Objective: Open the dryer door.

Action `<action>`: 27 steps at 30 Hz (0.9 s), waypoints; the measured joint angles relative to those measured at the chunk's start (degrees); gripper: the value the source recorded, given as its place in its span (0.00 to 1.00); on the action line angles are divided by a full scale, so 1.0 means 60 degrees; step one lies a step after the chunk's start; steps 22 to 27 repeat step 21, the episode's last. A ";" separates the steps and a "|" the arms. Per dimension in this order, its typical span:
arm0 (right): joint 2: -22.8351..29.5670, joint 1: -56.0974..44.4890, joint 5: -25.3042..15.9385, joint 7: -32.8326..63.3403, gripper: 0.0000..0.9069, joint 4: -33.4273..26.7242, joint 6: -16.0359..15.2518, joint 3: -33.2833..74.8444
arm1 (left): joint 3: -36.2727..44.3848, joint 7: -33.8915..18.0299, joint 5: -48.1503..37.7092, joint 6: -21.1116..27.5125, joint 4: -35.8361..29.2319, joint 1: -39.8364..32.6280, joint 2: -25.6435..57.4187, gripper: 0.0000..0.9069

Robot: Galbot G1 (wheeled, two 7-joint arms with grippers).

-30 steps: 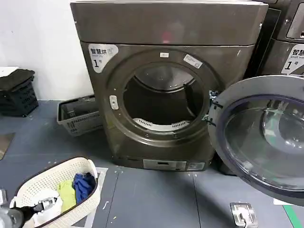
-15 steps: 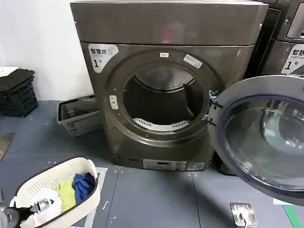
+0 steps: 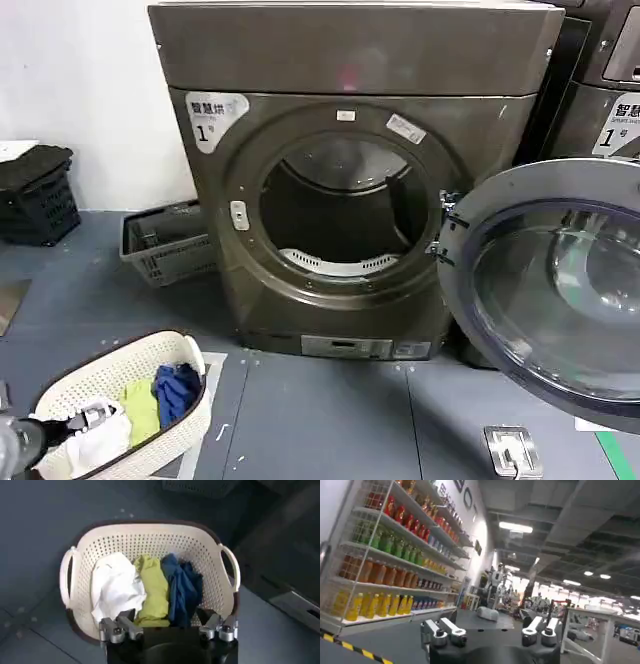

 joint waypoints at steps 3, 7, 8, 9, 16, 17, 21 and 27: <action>0.0082 -0.0038 -0.0003 0.0029 1.00 -0.0047 0.0044 0.0097 | 0.0139 -0.0214 -0.0423 -0.0001 0.0157 -0.0242 0.0118 1.00; 0.0179 -0.0106 -0.0031 0.0096 1.00 -0.0170 0.0075 0.0245 | 0.0364 -0.0393 -0.0893 -0.0001 0.0485 -0.0614 0.0277 1.00; 0.0194 -0.0118 -0.0032 0.0098 1.00 -0.0201 0.0079 0.0274 | 0.0412 -0.0395 -0.0893 0.0000 0.0573 -0.0695 0.0298 1.00; 0.0203 -0.0128 -0.0033 0.0099 1.00 -0.0230 0.0080 0.0304 | 0.0453 -0.0396 -0.0895 0.0000 0.0646 -0.0764 0.0318 1.00; 0.0217 -0.0174 -0.0046 0.0123 1.00 -0.0306 0.0071 0.0466 | 0.0796 -0.0390 -0.0956 0.0000 0.1065 -0.1123 0.0404 1.00; 0.0221 -0.0174 -0.0058 0.0138 1.00 -0.0320 0.0071 0.0477 | 0.0837 -0.0389 -0.0952 -0.0001 0.1106 -0.1165 0.0408 1.00; 0.0261 -0.0175 -0.0092 0.0155 1.00 -0.0393 0.0097 0.0491 | 0.0952 -0.0384 -0.0982 -0.0001 0.1231 -0.1274 0.0453 1.00; 0.0261 -0.0175 -0.0092 0.0155 1.00 -0.0393 0.0097 0.0491 | 0.0952 -0.0384 -0.0982 -0.0001 0.1231 -0.1274 0.0453 1.00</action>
